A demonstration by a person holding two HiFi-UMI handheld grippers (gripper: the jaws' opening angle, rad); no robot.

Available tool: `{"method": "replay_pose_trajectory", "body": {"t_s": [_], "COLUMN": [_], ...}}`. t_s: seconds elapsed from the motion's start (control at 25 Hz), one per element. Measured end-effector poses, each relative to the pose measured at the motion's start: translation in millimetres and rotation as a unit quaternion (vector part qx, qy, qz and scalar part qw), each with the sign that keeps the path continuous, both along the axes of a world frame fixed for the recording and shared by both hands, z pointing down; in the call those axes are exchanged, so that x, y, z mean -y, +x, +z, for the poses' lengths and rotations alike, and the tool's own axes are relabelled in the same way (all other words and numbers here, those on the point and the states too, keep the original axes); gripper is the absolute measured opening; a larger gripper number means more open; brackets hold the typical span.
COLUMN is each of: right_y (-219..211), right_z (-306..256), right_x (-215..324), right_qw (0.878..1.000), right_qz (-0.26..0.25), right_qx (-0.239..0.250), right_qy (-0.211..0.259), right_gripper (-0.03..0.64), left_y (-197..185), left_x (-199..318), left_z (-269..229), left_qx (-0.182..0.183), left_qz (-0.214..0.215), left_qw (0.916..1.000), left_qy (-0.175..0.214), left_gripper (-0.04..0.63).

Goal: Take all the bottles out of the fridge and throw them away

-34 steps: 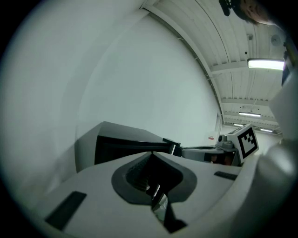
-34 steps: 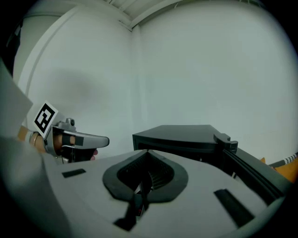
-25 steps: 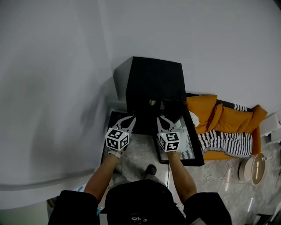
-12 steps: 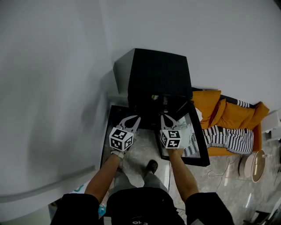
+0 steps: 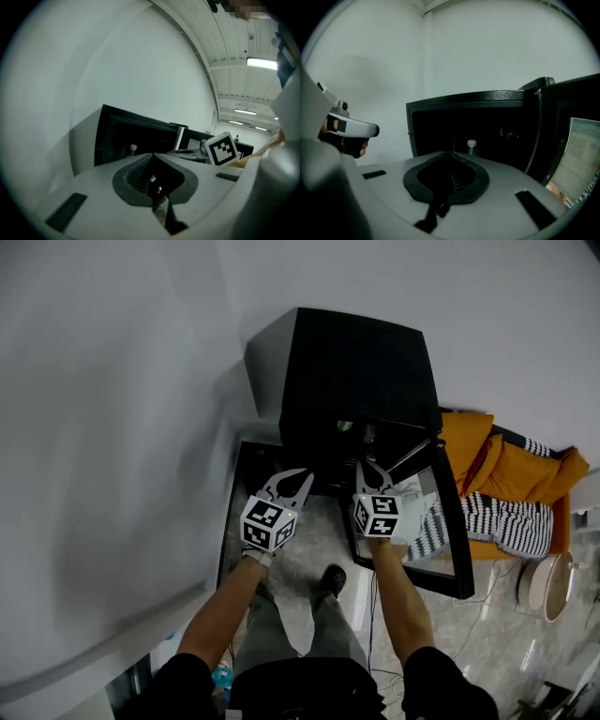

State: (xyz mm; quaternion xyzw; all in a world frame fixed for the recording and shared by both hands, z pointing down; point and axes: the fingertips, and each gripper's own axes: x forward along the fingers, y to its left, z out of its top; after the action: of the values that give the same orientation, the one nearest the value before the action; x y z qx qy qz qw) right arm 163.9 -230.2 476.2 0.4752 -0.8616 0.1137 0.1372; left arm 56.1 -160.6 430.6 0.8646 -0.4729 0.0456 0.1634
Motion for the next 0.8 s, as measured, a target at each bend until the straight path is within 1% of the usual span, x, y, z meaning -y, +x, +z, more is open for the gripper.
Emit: {"method": "replay_pose_trajectory", "body": {"t_s": [0.28,0.56,0.8], "right_y": [-7.9,-11.2,-7.2], "right_z": [31.5,67.9,101.2], "right_x": [3.5,4.6,1.4], "right_qw": [1.0,1.0,1.0], "right_qz": [-0.011,-0.015,-0.019], "right_qx": [-0.014,-0.016,-0.023], "right_qy": [-0.002,0.001,0.001], "right_gripper": [0.008,0.008,0.008], "left_y": [-2.9,-6.0,-3.4], "left_x": [8.2,14.7,9.4], "left_z": [41.2,79.5,117.2], "left_qx": [0.004,0.01,0.004], "left_qz": [0.005,0.002,-0.003], "left_qw": [0.9999,0.9999,0.9998], "left_qy": [-0.009,-0.01,-0.019], "left_gripper": [0.003,0.003,0.003]}}
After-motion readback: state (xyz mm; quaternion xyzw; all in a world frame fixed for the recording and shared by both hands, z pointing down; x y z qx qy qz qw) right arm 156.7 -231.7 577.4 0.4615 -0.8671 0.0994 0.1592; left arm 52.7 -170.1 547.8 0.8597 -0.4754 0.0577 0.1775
